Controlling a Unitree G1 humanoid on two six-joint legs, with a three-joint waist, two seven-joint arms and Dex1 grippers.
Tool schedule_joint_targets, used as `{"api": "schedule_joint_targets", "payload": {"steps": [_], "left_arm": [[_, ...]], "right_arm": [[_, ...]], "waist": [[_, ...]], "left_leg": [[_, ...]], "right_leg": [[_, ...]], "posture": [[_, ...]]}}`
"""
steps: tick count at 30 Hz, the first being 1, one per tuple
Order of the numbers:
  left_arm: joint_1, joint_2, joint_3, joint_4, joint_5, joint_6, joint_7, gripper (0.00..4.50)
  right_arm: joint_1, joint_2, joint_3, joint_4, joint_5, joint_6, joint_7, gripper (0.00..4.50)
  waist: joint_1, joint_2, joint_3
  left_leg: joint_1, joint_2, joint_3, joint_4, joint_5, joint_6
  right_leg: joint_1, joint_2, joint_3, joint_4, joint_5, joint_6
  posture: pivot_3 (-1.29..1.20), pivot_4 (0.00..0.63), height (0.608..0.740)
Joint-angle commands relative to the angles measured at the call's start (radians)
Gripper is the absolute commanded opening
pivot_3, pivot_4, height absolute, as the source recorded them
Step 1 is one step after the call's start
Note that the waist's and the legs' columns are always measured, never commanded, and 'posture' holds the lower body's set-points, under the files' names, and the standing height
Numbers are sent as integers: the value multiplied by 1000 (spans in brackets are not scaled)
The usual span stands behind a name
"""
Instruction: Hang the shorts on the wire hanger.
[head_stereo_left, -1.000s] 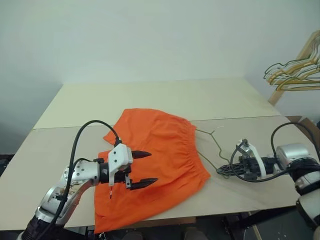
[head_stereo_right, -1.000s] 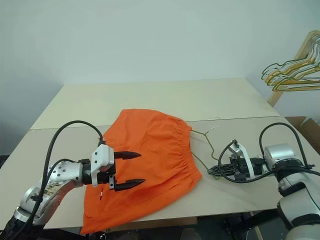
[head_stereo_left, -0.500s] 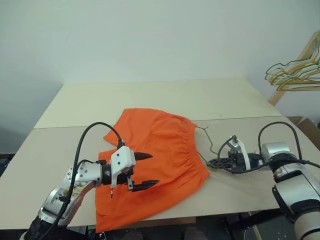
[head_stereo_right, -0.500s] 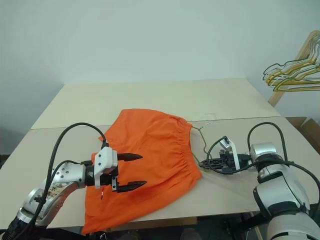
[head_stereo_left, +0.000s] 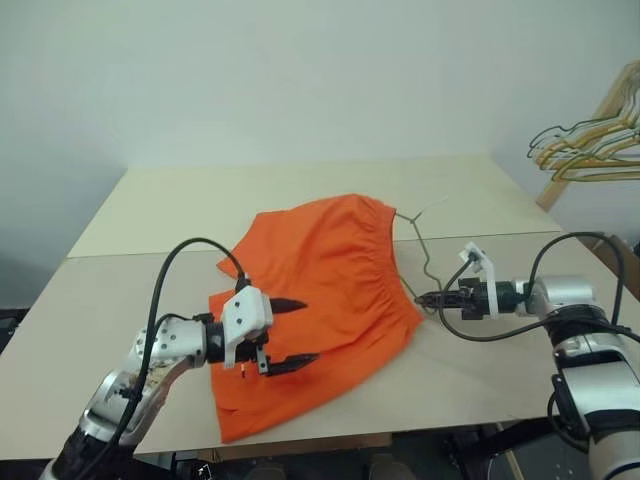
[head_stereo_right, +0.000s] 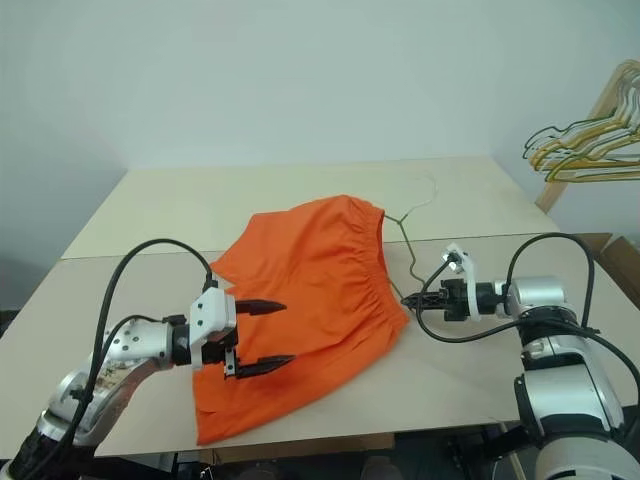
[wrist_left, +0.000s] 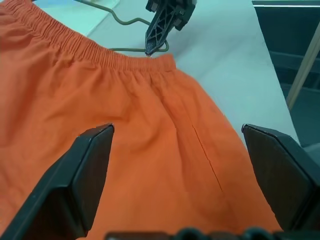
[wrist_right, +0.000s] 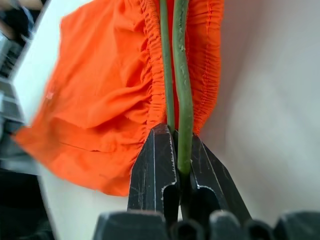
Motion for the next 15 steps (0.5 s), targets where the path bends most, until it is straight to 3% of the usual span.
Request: {"api": "schedule_joint_targets", "payload": {"steps": [1,7,15], "left_arm": [[-100,-21,36,38,16,-35,32,4430],[-404,-68,62,283,49,-110,33,4430],[-723,-56,6,673,106,-288,-196,4430]], "right_arm": [[3,-33,-39,-133,-28,-67,-27,0],[56,-59,-14,-340,-101,-176,-61,0],[88,-23,-19,-481,-114,-222,-95,0]], "waist": [[-2,0,0],[-3,0,0],[-13,-1,0]], "left_leg": [[0,0,0,0,0,0],[0,0,0,0,0,0],[0,-1,1,0,1,-2]], "right_leg": [[0,0,0,0,0,0],[0,0,0,0,0,0],[0,0,0,-1,0,0]], "posture": [[29,0,740],[32,0,740],[39,0,740]]}}
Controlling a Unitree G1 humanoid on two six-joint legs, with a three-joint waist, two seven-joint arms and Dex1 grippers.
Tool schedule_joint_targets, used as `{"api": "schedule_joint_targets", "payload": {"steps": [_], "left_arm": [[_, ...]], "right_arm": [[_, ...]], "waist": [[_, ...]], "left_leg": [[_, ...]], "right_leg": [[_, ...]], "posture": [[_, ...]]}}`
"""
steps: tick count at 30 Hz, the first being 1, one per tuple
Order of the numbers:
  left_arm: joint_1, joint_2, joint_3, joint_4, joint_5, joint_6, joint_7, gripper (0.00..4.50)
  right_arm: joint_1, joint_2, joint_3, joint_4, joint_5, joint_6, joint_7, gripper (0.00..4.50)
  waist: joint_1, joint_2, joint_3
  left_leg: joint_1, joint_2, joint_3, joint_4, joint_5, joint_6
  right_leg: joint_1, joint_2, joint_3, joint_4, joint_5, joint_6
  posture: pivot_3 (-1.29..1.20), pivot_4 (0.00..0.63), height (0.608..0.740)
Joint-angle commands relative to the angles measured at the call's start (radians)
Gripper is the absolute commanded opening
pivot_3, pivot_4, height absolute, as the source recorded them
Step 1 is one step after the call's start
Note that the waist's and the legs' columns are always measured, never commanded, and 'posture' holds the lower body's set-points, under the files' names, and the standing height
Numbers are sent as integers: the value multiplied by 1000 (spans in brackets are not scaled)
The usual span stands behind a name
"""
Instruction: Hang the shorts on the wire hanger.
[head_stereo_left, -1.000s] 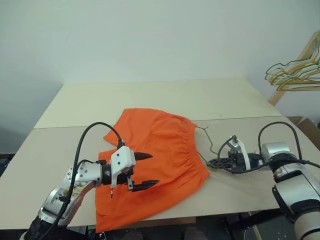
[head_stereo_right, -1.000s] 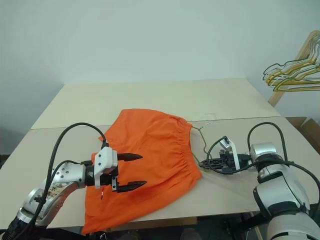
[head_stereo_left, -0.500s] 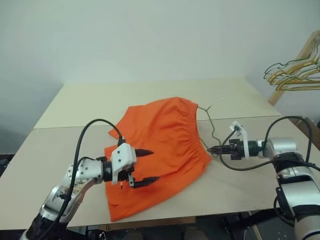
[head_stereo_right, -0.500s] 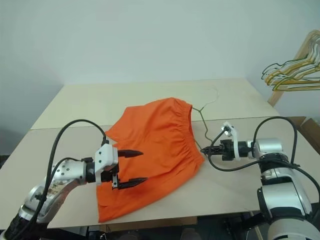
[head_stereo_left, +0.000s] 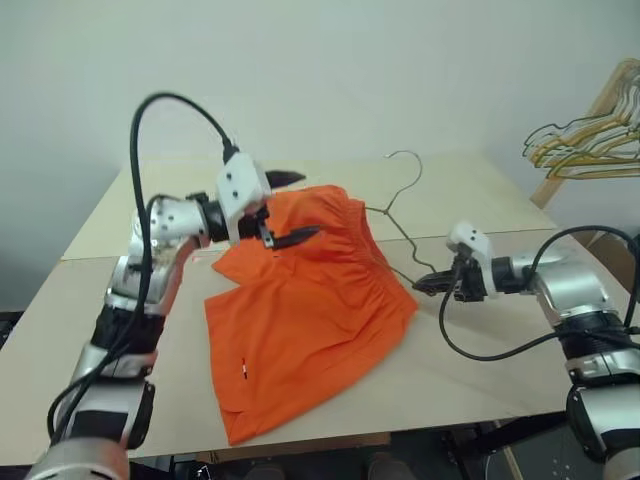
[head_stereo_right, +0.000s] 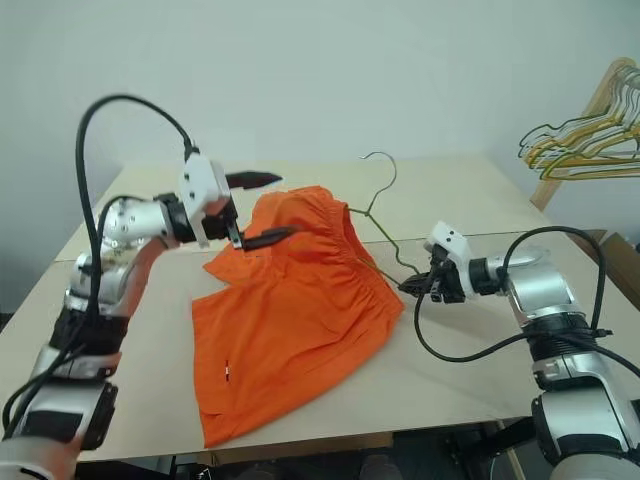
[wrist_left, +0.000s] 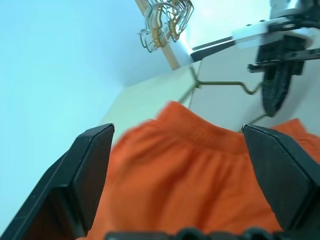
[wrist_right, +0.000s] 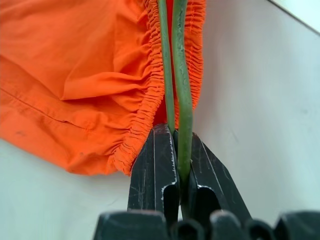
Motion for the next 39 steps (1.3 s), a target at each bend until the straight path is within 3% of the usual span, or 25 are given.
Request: {"api": "schedule_joint_targets", "payload": {"steps": [1,8,13,18,24,28,39], "left_arm": [[-105,9,-26,160,24,-96,-139,4430],[-320,-8,-87,509,98,-224,-365,4430],[-443,-44,-107,715,163,-289,-442,4430],[-489,-69,-140,812,203,-328,-561,4430],[-499,-91,-190,865,228,-336,-572,4430],[-508,-106,-198,889,243,-342,-572,3680],[-511,-115,-215,933,286,-356,-572,505]], "right_arm": [[-24,14,-22,-80,5,-12,-20,0],[-55,11,10,-123,-44,-15,-37,0],[-51,4,34,-154,-78,-30,-37,0],[-40,10,47,-187,-111,-47,-61,0],[-33,12,60,-207,-144,-65,-74,0],[-27,10,60,-227,-141,-65,-69,0],[-29,11,63,-254,-150,-67,-76,0]], "waist": [[-1,0,0],[-1,0,0],[-2,0,1],[-5,0,1],[-6,0,1],[-10,-1,1],[-28,-1,1]], "left_leg": [[0,0,0,0,0,0],[-1,-1,0,1,0,0],[-1,-1,0,1,0,1],[-2,0,0,1,0,1],[-2,0,0,2,-1,3],[-3,0,-1,2,-1,3],[-14,-1,-1,9,0,0]], "right_leg": [[0,0,0,0,0,0],[0,0,-1,1,0,0],[0,0,-1,1,0,1],[0,0,-1,1,0,1],[0,0,-1,2,0,1],[-1,0,-1,2,0,1],[-12,0,-1,8,1,2]], "posture": [[39,0,740],[26,0,740],[24,0,740],[19,0,740],[12,0,740],[5,0,740],[-1,0,740]]}}
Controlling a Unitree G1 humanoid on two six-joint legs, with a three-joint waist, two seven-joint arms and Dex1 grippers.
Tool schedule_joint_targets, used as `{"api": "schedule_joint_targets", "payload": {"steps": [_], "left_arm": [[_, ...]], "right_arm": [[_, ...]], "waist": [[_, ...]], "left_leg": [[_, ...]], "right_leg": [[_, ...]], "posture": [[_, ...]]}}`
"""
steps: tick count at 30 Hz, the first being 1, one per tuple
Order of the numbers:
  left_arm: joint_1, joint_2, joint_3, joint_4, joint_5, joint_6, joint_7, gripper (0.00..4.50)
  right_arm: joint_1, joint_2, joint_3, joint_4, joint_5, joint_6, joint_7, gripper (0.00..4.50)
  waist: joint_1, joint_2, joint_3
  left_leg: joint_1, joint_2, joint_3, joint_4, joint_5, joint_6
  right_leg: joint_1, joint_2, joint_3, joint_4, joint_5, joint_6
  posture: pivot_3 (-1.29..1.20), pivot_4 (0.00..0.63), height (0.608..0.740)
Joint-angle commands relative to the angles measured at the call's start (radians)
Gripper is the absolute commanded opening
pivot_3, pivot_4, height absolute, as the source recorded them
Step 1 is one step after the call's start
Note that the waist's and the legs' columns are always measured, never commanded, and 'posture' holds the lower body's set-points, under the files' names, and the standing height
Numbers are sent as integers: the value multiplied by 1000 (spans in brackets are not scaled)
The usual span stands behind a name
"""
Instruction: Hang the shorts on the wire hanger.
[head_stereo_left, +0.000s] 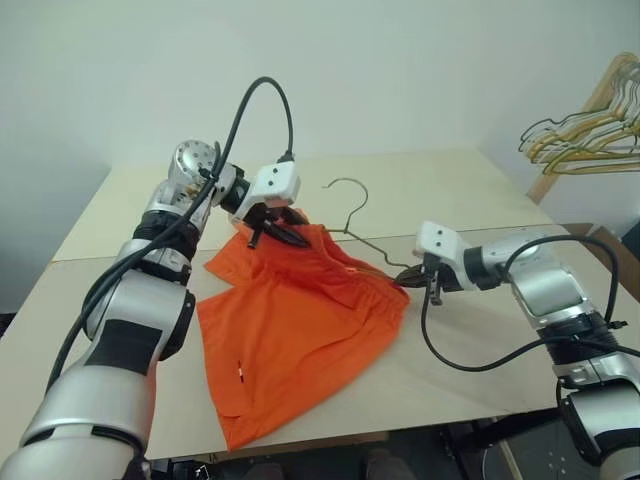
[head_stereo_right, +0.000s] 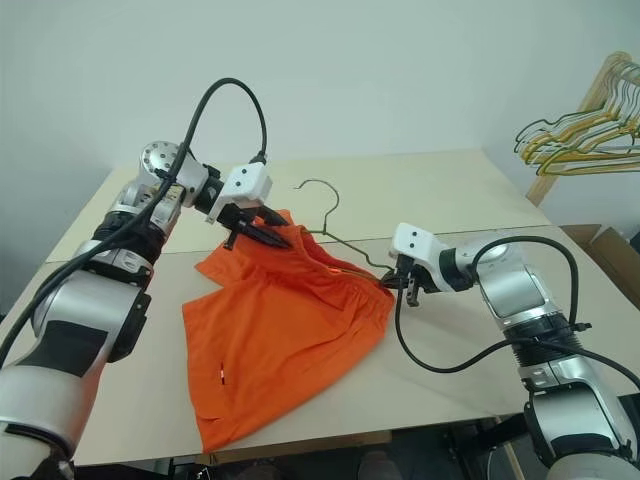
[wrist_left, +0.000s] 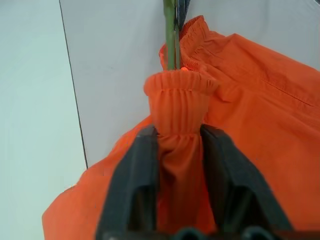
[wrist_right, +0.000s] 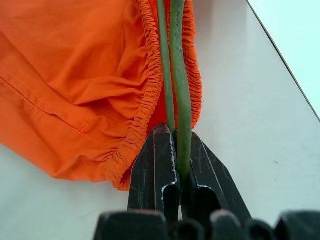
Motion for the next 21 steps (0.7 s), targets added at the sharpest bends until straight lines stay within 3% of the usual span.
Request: {"api": "schedule_joint_targets", "payload": {"steps": [1,2,11,14,21], "left_arm": [[-26,3,9,9,17,-21,-4,181],[-24,3,8,14,31,-29,2,14],[-12,3,23,51,79,-64,47,14],[-13,16,34,41,74,-87,36,0],[-6,50,76,27,60,-99,38,0]], "right_arm": [[-12,-5,-22,-40,5,-22,-10,0],[-10,-3,-26,-43,6,-34,-12,0],[29,-10,-30,-89,7,-138,-6,0],[54,-21,-41,-109,17,-158,-1,788],[81,-32,-154,-78,51,-102,-92,3262]], "waist": [[-1,0,0],[-1,0,0],[0,0,0],[-1,0,0],[0,0,0]], "left_leg": [[0,0,0,0,0,0],[0,0,0,1,0,0],[0,0,0,1,0,1],[0,0,0,1,0,1],[0,0,0,2,-1,1]], "right_leg": [[0,0,0,0,0,0],[0,0,0,0,0,0],[0,0,0,1,0,0],[0,0,0,1,0,0],[0,0,0,3,0,0]], "posture": [[0,0,740],[0,0,740],[2,0,740],[-5,0,740],[3,0,740]]}}
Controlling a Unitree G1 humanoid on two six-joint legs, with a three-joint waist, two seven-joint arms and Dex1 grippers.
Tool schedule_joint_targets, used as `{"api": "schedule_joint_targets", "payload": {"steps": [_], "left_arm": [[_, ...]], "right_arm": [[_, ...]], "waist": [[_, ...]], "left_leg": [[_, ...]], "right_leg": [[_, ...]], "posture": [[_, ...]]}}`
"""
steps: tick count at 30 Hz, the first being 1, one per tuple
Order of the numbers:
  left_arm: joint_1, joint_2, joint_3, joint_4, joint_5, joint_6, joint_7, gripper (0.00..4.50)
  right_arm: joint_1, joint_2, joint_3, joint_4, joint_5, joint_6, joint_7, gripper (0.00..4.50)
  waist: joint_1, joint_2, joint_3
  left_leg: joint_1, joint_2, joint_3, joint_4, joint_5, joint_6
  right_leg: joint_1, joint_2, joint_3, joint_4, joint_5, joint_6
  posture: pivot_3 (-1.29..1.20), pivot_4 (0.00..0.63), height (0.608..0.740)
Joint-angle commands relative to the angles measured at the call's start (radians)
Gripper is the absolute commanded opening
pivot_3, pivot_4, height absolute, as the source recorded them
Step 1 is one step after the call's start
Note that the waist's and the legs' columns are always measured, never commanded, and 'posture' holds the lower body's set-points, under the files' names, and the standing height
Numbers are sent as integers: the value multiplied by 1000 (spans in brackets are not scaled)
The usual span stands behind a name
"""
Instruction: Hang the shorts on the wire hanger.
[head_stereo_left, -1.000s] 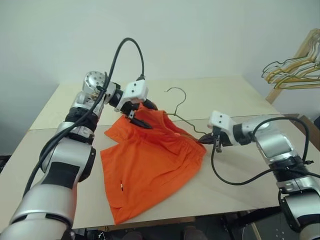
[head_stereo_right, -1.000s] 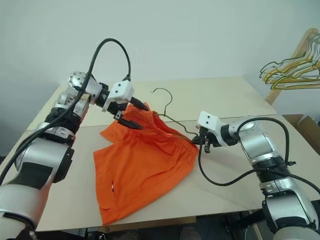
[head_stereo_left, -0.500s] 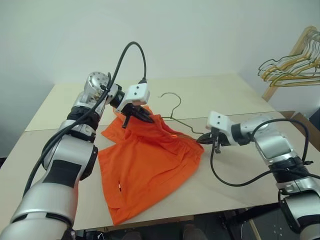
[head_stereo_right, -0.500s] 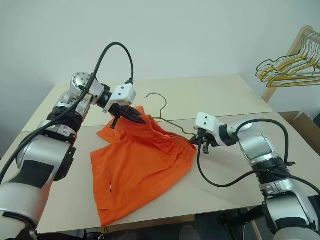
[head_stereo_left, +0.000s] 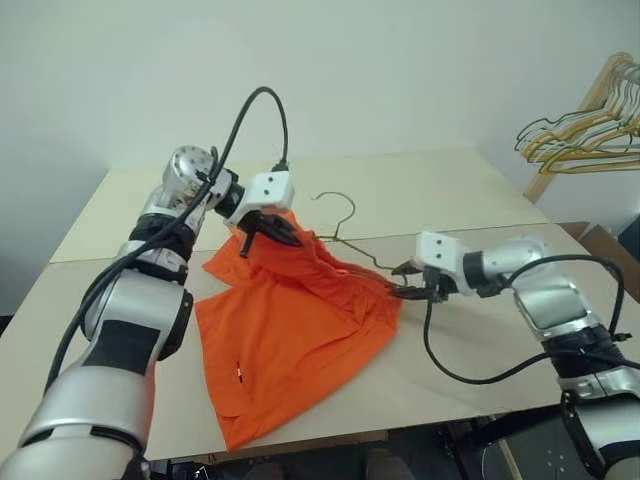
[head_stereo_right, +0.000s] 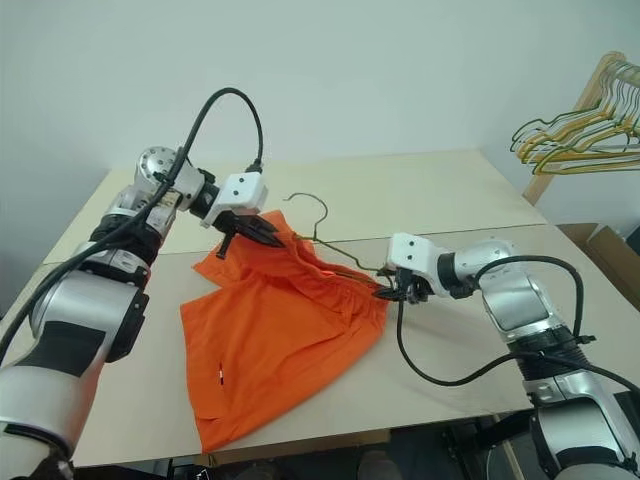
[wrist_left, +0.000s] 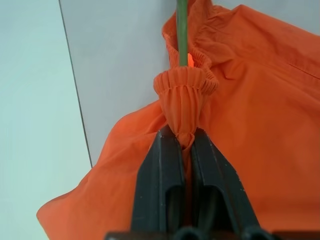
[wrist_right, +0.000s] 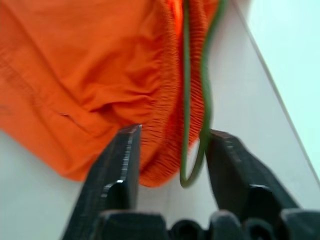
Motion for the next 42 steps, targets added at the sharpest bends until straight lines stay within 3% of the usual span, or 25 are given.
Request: {"api": "schedule_joint_targets", "payload": {"steps": [1,4,10,15,24,27,38,42], "left_arm": [[-8,32,49,-23,-20,-13,10,0],[-4,41,73,-33,-30,-14,16,0],[11,73,116,-51,-46,-22,-5,0],[18,86,124,-57,-45,-23,-5,0],[23,88,126,-67,-43,-16,-5,0],[25,87,128,-70,-45,-16,-5,0],[35,93,138,-70,-47,-15,-3,0],[55,133,114,-110,-106,-1,-31,0]], "right_arm": [[3,-15,-108,3,47,57,-60,3576],[29,-24,-169,5,93,112,-71,4479],[157,-22,-304,-70,308,342,-32,4479],[203,69,-245,-83,330,427,-116,4479],[118,242,-226,40,377,514,-208,4479],[92,263,-223,86,383,535,-220,3900],[75,280,-209,147,370,517,-251,64],[70,263,-214,149,358,493,-258,25]], "waist": [[1,0,0],[2,0,0],[6,0,0],[0,0,0],[2,0,0],[4,0,0],[2,0,0],[0,0,0]], "left_leg": [[0,0,0,0,0,0],[0,0,0,0,0,0],[0,0,0,1,0,0],[0,0,0,4,-4,7],[0,-1,-1,6,-3,5],[0,-1,-1,6,-3,5],[0,-1,-2,6,-3,5],[0,-1,-2,6,-3,5]], "right_leg": [[0,0,0,0,0,0],[0,0,0,0,0,0],[0,0,0,1,0,0],[1,0,0,3,0,0],[0,0,0,4,0,1],[0,0,0,4,0,1],[0,0,0,5,0,1],[0,0,0,5,0,1]], "posture": [[8,0,740],[13,0,740],[19,0,740],[26,0,740],[38,0,740],[41,0,740],[42,0,740],[30,0,740]]}}
